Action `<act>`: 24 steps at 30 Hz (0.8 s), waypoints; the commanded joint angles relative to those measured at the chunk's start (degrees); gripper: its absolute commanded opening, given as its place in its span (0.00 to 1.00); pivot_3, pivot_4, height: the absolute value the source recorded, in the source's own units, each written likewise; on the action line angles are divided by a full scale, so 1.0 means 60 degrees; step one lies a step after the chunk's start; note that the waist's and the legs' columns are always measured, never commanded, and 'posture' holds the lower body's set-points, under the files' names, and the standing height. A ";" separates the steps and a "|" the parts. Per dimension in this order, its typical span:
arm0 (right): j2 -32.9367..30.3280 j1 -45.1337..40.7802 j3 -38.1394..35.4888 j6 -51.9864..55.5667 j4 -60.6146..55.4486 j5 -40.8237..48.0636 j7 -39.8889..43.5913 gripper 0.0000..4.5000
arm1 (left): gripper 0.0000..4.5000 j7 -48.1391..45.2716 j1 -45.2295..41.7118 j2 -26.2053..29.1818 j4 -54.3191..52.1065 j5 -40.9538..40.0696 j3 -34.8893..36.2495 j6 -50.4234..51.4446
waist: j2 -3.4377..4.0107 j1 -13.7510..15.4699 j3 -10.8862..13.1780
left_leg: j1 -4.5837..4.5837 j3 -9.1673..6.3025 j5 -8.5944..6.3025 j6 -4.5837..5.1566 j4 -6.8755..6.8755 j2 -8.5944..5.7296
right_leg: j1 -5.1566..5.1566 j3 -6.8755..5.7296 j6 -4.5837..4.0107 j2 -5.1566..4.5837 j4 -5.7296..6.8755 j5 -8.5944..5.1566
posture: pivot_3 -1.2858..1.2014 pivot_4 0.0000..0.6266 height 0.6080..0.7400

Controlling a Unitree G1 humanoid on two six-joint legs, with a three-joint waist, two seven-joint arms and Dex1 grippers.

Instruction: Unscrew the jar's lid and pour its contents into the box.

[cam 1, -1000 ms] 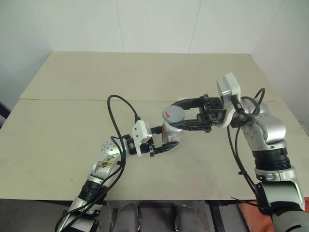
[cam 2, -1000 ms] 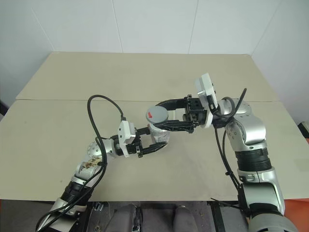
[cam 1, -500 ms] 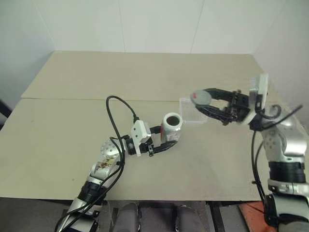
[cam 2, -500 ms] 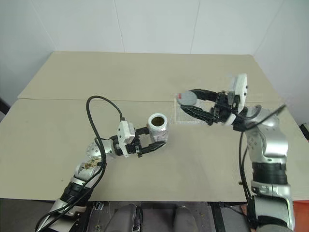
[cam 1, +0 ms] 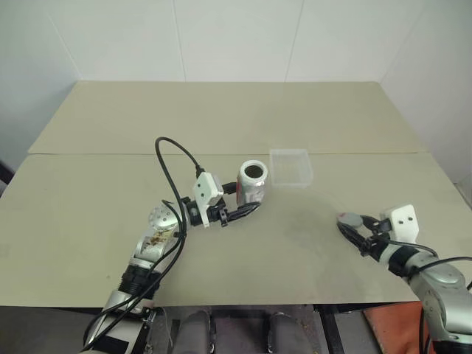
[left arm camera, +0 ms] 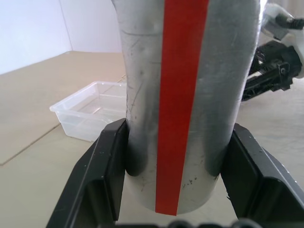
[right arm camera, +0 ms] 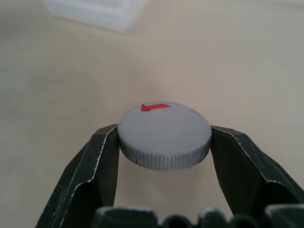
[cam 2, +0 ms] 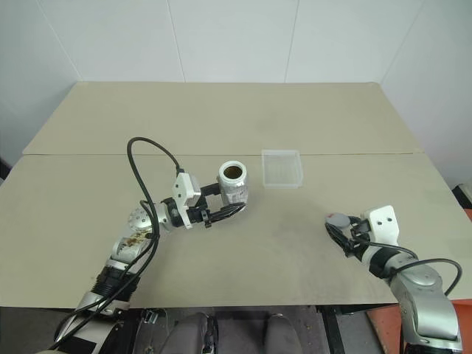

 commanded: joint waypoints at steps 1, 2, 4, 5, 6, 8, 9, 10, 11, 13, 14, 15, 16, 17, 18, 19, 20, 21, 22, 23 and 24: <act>-0.0361 0.0036 -0.0358 0.0637 -0.0151 0.0181 -0.0029 0.63 | 0.55 -0.0054 -0.0225 -0.0015 0.0155 0.0058 0.0180 -0.0400 | 0.0000 0.0003 0.0000 | 0.0000 0.0000 0.0000 0.0000 0.0001 0.0000 | 0.0000 0.0001 0.0000 0.0000 0.0000 0.0000 | 0.52 0.24 1.00; -0.0468 0.0048 -0.0364 0.0856 -0.0164 0.0339 0.0126 0.63 | 0.55 -0.0065 -0.0236 0.0001 0.0204 0.0069 0.0195 -0.0448 | 0.0000 0.0014 0.0000 | -0.0001 0.0000 0.0000 0.0001 0.0001 0.0000 | 0.0001 0.0000 0.0000 0.0000 -0.0002 0.0000 | 0.52 0.24 1.00; -0.0711 0.0220 -0.0247 0.0843 -0.0380 0.0466 0.0546 0.79 | 0.55 -0.0036 -0.0247 0.0026 0.0266 0.0088 0.0252 -0.0512 | 0.0000 0.0025 0.0000 | 0.0000 0.0000 0.0000 0.0001 0.0003 0.0000 | 0.0003 -0.0001 0.0000 0.0000 -0.0001 0.0000 | 0.52 0.24 1.00; -0.0779 0.0271 -0.0234 0.0922 -0.0524 0.0576 0.0665 0.84 | 0.55 -0.0019 -0.0249 0.0033 0.0296 0.0094 0.0285 -0.0544 | -0.0001 0.0041 0.0000 | 0.0000 0.0000 -0.0001 0.0002 0.0003 -0.0001 | 0.0004 0.0000 0.0000 0.0000 -0.0002 0.0000 | 0.52 0.24 1.00; -0.0825 0.0294 -0.0226 0.0991 -0.0627 0.0623 0.0701 0.91 | 0.55 -0.0013 -0.0249 0.0033 0.0324 0.0104 0.0313 -0.0573 | -0.0001 0.0047 0.0000 | -0.0001 0.0000 -0.0001 0.0003 0.0002 0.0000 | 0.0005 -0.0003 0.0000 0.0000 -0.0005 0.0000 | 0.52 0.24 1.00; -0.0941 0.0266 -0.0280 0.1377 -0.0799 0.0782 0.0710 0.99 | 0.55 0.0015 -0.0234 0.0032 0.0353 0.0136 0.0356 -0.0615 | -0.0001 0.0034 0.0000 | -0.0003 -0.0001 -0.0002 0.0004 0.0003 0.0000 | 0.0004 -0.0001 0.0000 0.0000 -0.0005 0.0000 | 0.52 0.24 1.00; -0.1119 0.0307 -0.0283 0.1605 -0.0964 0.0744 0.0696 0.99 | 0.55 0.0035 -0.0219 0.0032 0.0350 0.0164 0.0369 -0.0636 | -0.0001 0.0035 0.0000 | -0.0003 -0.0001 -0.0003 0.0005 0.0004 0.0000 | 0.0005 0.0001 0.0001 0.0000 -0.0006 0.0000 | 0.52 0.24 1.00; -0.1579 0.0608 -0.0337 0.1725 -0.1304 0.0501 0.0835 0.99 | 0.55 0.0076 -0.0181 0.0025 0.0291 0.0173 0.0382 -0.0629 | -0.0001 0.0034 0.0000 | -0.0003 -0.0001 -0.0003 0.0005 0.0005 0.0000 | 0.0005 0.0001 0.0001 -0.0001 -0.0005 0.0000 | 0.52 0.24 1.00; -0.2064 0.0895 -0.0474 0.1835 -0.1611 0.0322 0.1045 0.99 | 0.55 0.0130 -0.0146 0.0010 0.0239 0.0186 0.0391 -0.0627 | -0.0001 0.0034 0.0000 | -0.0002 -0.0001 -0.0003 0.0006 0.0005 0.0000 | 0.0005 0.0001 0.0001 -0.0001 -0.0004 0.0000 | 0.52 0.24 1.00; -0.2576 0.1196 -0.0998 0.1715 -0.2043 0.0363 0.1536 0.99 | 0.55 0.0216 -0.0101 0.0002 0.0183 0.0224 0.0395 -0.0624 | 0.0044 0.0098 -0.0003 | -0.0010 -0.0001 -0.0004 0.0007 0.0009 -0.0001 | 0.0001 0.0001 0.0001 -0.0001 -0.0002 0.0000 | 0.52 0.24 1.00; -0.2776 0.1140 -0.1288 0.1772 -0.2178 0.0541 0.1647 0.99 | 0.55 0.0236 -0.0090 0.0014 0.0183 0.0236 0.0402 -0.0624 | 0.0043 0.0099 -0.0002 | -0.0018 -0.0001 -0.0008 0.0014 0.0007 -0.0013 | -0.0004 0.0002 0.0005 -0.0010 -0.0006 -0.0001 | 0.52 0.24 1.00; -0.3012 0.1094 -0.1485 0.1836 -0.2305 0.0639 0.1734 0.99 | 0.55 0.0244 -0.0074 0.0039 0.0179 0.0239 0.0413 -0.0623 | 0.0042 0.0090 -0.0002 | -0.0017 -0.0002 -0.0009 0.0015 0.0009 -0.0006 | 0.0000 -0.0002 0.0005 -0.0006 -0.0009 -0.0001 | 0.52 0.24 1.00; -0.3244 0.1028 -0.1664 0.1843 -0.2393 0.0714 0.1894 0.99 | 0.55 0.0242 -0.0065 0.0067 0.0183 0.0235 0.0424 -0.0621 | 0.0042 0.0043 -0.0002 | -0.0014 -0.0002 -0.0009 0.0015 0.0012 -0.0006 | 0.0003 0.0000 0.0007 -0.0006 -0.0007 0.0000 | 0.52 0.24 1.00; -0.3449 0.0936 -0.1821 0.1797 -0.2444 0.0794 0.2089 0.99 | 0.55 0.0248 -0.0069 0.0091 0.0202 0.0233 0.0441 -0.0610 | 0.0042 0.0023 -0.0002 | 0.0004 -0.0002 -0.0009 0.0015 0.0011 -0.0004 | 0.0018 0.0002 0.0009 -0.0004 -0.0007 0.0002 | 0.52 0.24 1.00; -0.3590 0.0784 -0.1908 0.1853 -0.2516 0.0942 0.2215 0.99 | 0.55 0.0292 -0.0101 0.0112 0.0268 0.0275 0.0454 -0.0600 | 0.0042 0.0014 -0.0002 | 0.0012 -0.0002 -0.0009 0.0015 0.0010 0.0000 | 0.0024 0.0002 0.0009 0.0000 -0.0007 0.0002 | 0.52 0.24 1.00; -0.3661 0.0614 -0.1959 0.1905 -0.2565 0.1105 0.2309 0.99 | 0.55 0.0346 -0.0149 0.0132 0.0355 0.0342 0.0459 -0.0601 | 0.0042 0.0009 -0.0002 | 0.0019 -0.0003 -0.0009 0.0015 0.0009 0.0003 | 0.0032 0.0002 0.0008 0.0004 -0.0008 0.0001 | 0.52 0.24 1.00; -0.3678 0.0435 -0.1957 0.1948 -0.2598 0.1245 0.2347 0.99 | 0.55 0.0384 -0.0212 0.0148 0.0464 0.0413 0.0460 -0.0643 | 0.0042 0.0003 -0.0002 | 0.0023 -0.0003 -0.0009 0.0015 0.0008 0.0002 | 0.0035 0.0002 0.0008 0.0004 -0.0009 0.0001 | 0.52 0.24 1.00; -0.3633 0.0199 -0.1886 0.1987 -0.2616 0.1354 0.2279 0.99 | 0.55 0.0424 -0.0296 0.0154 0.0587 0.0464 0.0471 -0.0660 | 0.0041 0.0009 -0.0002 | 0.0022 -0.0003 -0.0009 0.0015 0.0007 0.0003 | 0.0036 0.0003 0.0009 0.0005 -0.0010 0.0001 | 0.52 0.24 1.00; -0.3534 -0.0080 -0.1773 0.2102 -0.2618 0.1463 0.2121 0.99 | 0.55 0.0486 -0.0402 0.0142 0.0702 0.0508 0.0493 -0.0642 | 0.0040 0.0026 -0.0001 | 0.0022 -0.0005 -0.0009 0.0015 0.0007 0.0003 | 0.0040 -0.0001 0.0009 0.0006 -0.0015 0.0001 | 0.52 0.24 1.00; -0.3413 -0.0374 -0.1641 0.2276 -0.2624 0.1585 0.1933 0.99 | 0.55 0.0564 -0.0532 0.0124 0.0838 0.0559 0.0515 -0.0617 | 0.0038 0.0028 0.0000 | 0.0019 -0.0005 -0.0009 0.0015 0.0008 0.0001 | 0.0038 0.0001 0.0009 0.0005 -0.0015 0.0001 | 0.52 0.24 1.00; -0.3266 -0.0652 -0.1448 0.2385 -0.2648 0.1635 0.1720 0.99 | 0.55 0.0633 -0.0710 0.0103 0.1069 0.0633 0.0541 -0.0671 | 0.0036 0.0030 0.0001 | 0.0017 -0.0005 -0.0009 0.0015 0.0011 0.0001 | 0.0038 0.0000 0.0009 0.0005 -0.0016 0.0002 | 0.52 0.24 1.00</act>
